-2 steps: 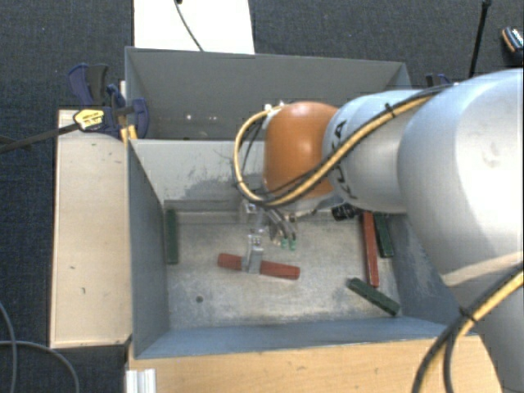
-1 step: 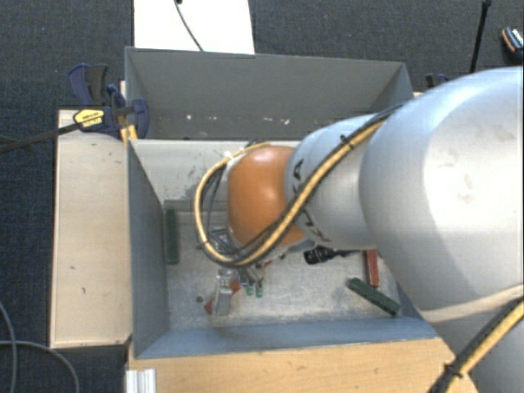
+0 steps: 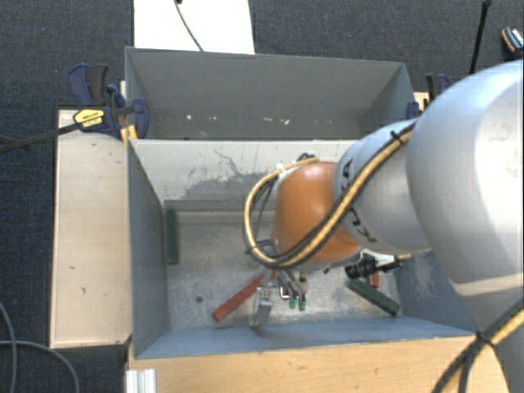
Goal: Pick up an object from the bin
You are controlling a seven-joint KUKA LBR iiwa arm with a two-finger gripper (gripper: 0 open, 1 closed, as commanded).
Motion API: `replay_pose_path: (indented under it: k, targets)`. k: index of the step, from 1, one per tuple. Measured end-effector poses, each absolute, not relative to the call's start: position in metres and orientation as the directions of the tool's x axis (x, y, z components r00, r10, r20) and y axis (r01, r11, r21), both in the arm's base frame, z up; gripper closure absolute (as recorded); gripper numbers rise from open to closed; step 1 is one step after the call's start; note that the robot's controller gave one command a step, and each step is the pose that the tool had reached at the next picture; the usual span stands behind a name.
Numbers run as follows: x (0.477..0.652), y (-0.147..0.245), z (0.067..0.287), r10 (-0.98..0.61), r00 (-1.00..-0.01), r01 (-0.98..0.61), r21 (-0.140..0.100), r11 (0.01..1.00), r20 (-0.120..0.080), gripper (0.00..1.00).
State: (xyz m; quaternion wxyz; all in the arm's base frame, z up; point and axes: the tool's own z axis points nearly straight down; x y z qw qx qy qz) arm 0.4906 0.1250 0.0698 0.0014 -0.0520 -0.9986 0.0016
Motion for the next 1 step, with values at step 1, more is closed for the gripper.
replay_pose_path:
  k: [1]
  targets:
    - [0.4916,0.1292,0.07,0.104,-0.995,0.104,0.001,0.995,0.0,1.0]
